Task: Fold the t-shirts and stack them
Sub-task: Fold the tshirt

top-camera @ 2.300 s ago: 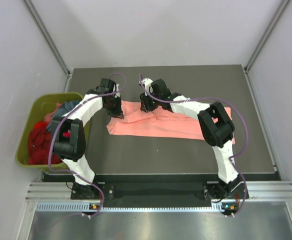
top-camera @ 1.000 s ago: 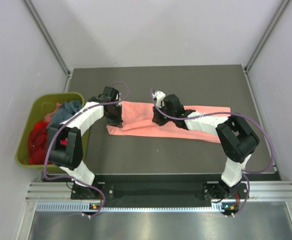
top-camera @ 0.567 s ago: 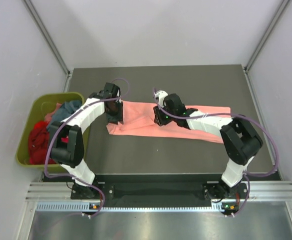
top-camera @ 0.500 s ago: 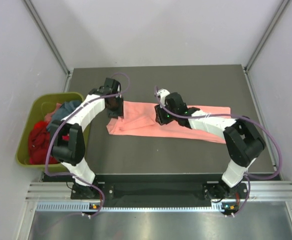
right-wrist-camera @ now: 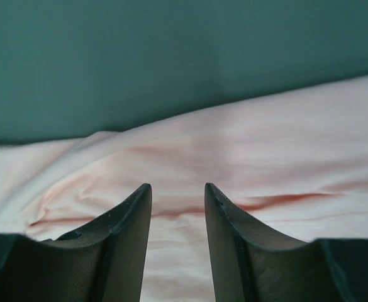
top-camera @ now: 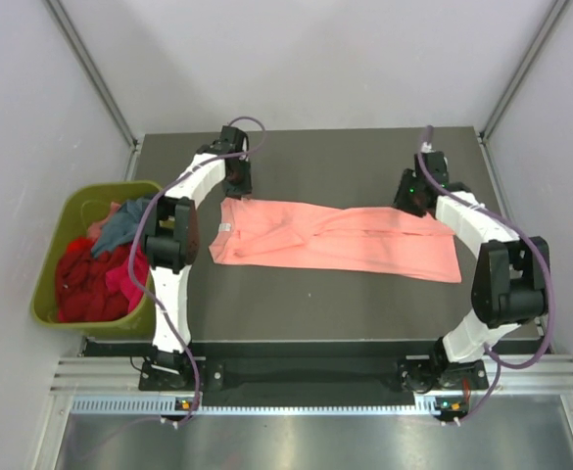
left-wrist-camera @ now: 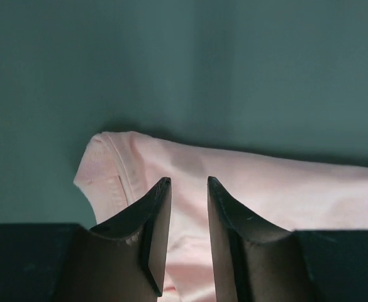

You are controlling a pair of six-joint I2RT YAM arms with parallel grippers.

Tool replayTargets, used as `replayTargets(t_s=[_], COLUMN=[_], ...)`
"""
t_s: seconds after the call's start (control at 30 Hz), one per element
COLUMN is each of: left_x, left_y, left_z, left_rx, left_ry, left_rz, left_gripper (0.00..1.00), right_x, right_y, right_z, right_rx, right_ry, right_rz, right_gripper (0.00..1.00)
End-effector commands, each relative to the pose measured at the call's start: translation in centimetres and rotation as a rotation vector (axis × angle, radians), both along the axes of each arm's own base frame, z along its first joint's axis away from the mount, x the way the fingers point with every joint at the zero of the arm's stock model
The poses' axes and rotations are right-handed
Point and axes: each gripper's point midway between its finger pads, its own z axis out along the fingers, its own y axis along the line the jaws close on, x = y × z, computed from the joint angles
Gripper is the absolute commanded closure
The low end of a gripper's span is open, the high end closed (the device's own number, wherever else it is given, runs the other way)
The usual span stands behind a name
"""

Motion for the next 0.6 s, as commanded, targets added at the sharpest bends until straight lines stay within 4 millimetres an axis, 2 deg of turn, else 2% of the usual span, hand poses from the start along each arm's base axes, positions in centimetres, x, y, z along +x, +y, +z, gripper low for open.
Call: replayTargets(t_s=[0.0, 0.07, 0.23, 0.4, 0.57], left_x=[1.0, 1.1, 0.8, 0.8, 1.1], left_y=[1.0, 1.4, 2.4, 2.9, 3.0], left_z=[-0.9, -2.0, -4.8, -5.8, -5.9], left_rx=[0.026, 0.040, 0.079, 0.098, 0.102], left_ry=[0.006, 0.022, 0.073, 0.084, 0.074], left_rz=[0.020, 0.034, 0.063, 0.074, 0.072], left_gripper=[0.66, 0.66, 0.68, 0.69, 0.71], right_x=[-1.4, -1.6, -3.8, -5.2, -4.8], right_y=[-4.0, -5.7, -11.2, -14.4, -15.6], right_z=[-0.9, -1.6, -4.0, -5.0, -5.4], right_rx=[-0.006, -0.018, -0.059, -0.084, -0.094], right_ry=[0.081, 0.113, 0.215, 0.248, 0.233], right_rz=[-0.211, -0.295, -0.520, -0.641, -0.679], right_gripper=[0.61, 0.61, 0.63, 0.64, 0.65])
